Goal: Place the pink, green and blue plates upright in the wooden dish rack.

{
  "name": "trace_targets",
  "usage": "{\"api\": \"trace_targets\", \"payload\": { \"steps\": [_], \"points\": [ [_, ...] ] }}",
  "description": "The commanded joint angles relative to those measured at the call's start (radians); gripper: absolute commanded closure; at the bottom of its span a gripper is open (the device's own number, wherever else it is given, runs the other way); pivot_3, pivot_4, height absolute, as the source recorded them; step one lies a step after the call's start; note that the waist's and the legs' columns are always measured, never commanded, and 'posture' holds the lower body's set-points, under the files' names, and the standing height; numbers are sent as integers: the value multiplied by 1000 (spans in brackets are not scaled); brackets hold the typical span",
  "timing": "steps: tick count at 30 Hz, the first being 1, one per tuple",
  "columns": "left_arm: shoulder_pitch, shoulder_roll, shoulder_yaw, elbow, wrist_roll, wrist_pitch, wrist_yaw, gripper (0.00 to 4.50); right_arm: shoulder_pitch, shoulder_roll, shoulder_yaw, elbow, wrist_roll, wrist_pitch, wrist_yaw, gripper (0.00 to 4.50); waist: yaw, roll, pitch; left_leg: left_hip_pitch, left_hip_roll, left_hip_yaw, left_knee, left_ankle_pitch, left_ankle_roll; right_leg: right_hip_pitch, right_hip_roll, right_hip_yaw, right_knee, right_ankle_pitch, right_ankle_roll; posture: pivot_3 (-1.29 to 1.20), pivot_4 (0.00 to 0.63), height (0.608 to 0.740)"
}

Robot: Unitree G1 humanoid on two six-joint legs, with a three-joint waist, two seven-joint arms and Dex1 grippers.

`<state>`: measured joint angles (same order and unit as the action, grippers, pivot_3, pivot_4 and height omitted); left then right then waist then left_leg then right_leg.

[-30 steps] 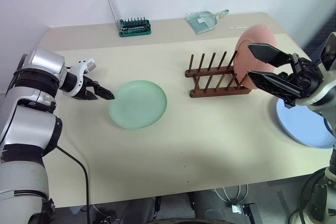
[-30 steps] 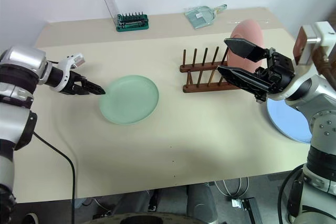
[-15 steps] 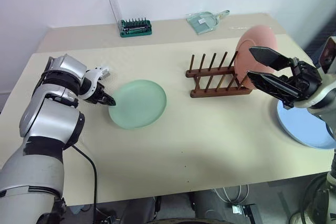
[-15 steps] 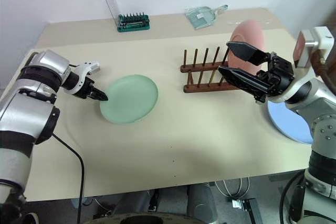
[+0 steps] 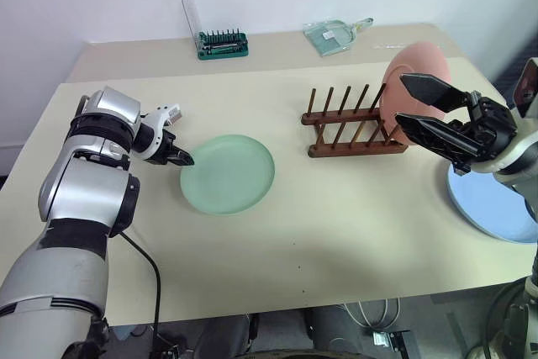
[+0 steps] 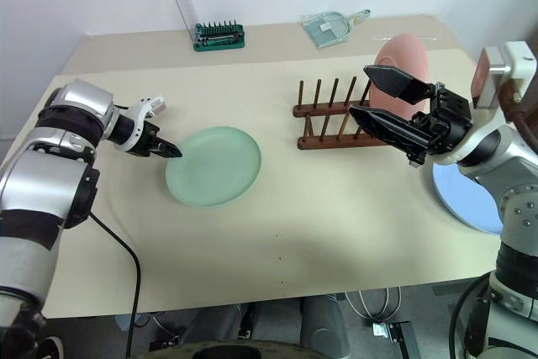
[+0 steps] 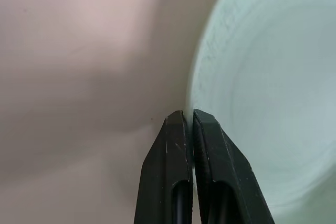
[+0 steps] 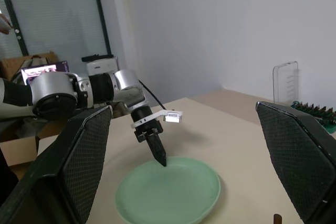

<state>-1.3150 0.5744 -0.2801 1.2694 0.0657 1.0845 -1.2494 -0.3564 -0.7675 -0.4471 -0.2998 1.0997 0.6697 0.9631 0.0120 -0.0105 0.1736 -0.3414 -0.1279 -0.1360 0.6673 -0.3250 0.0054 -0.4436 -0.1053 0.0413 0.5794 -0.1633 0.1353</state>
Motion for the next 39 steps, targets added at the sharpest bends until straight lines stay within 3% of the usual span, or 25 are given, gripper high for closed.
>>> {"api": "trace_targets", "payload": {
  "steps": [1, 4, 8, 11, 13, 15, 19, 24, 28, 32, 39],
  "points": [
    [-72, 47, 173, 7, -120, 96, 12, 4444, -26, -17, 51, -36, -121, -86, 2, 0, -3, -1, 1, -1, 0, 0, 0, 0, 0, -1, 0, 0, 0, 0, 0, 0, 150, 740],
    [-73, 68, 467, 10, -313, 131, 194, 4444, -61, -41, 281, -80, -556, -393, 1, 0, -17, -1, 1, -1, 0, 0, 0, 3, -5, -3, 1, 0, 2, 0, 0, 0, 150, 740],
    [-57, 26, 770, -16, -517, 139, 434, 4444, -159, 9, 427, -91, -765, -585, -25, 0, -27, -1, 1, -4, 0, 0, 0, 3, -7, -7, 0, 0, 4, -1, 1, 0, 150, 740],
    [-15, -32, 897, -111, -602, 126, 585, 4444, -219, 27, 496, -74, -892, -699, -32, 0, -26, -1, 0, -6, 0, 1, 1, 4, -8, -10, 0, 0, 5, 0, 0, 0, 150, 740],
    [37, -143, 952, -287, -619, 42, 774, 4444, -312, 54, 568, -44, -1080, -839, -97, 0, -26, -2, 0, -10, 0, 1, 2, 4, -9, -16, 0, 0, 6, 1, -1, 0, 150, 740],
    [97, -262, 970, -507, -612, -60, 942, 4444, -393, 78, 622, 3, -1266, -964, -180, 0, -24, -2, 0, -15, 0, 2, 5, 5, -10, -21, -1, 0, 10, 2, -3, 0, 150, 740],
    [192, -441, 962, -883, -655, -167, 1104, 4444, -425, 69, 669, 132, -1474, -1104, -289, 0, -22, -5, 0, -18, 0, 2, 10, 4, -11, -22, 0, -1, 14, 2, -3, 0, 150, 740],
    [298, -620, 895, -1207, -717, -194, 1240, 4444, -415, 71, 695, 224, -1577, -1200, -363, 0, -20, -5, 0, -17, 0, 3, 11, 4, -11, -21, 0, 0, 13, 3, -4, 0, 150, 740],
    [318, -652, 841, -1330, -735, -246, 1290, 4444, -438, 54, 683, 309, -1659, -1201, -413, 0, -21, -5, 0, -15, 1, 3, 12, 4, -11, -18, 1, 0, 12, 3, -4, 0, 150, 740],
    [349, -643, 749, -1379, -706, -267, 1293, 4444, -556, 50, 644, 411, -1767, -1130, -532, 0, -22, -5, 0, -15, 1, 4, 13, 4, -11, -18, 1, 1, 13, 3, -4, 0, 150, 740],
    [374, -648, 676, -1420, -732, -296, 1313, 4444, -551, 44, 662, 426, -1802, -1109, -570, 0, -21, -5, -1, -15, 2, 4, 12, 4, -11, -17, 2, 1, 9, 3, -5, 0, 150, 740]
  ]
}}
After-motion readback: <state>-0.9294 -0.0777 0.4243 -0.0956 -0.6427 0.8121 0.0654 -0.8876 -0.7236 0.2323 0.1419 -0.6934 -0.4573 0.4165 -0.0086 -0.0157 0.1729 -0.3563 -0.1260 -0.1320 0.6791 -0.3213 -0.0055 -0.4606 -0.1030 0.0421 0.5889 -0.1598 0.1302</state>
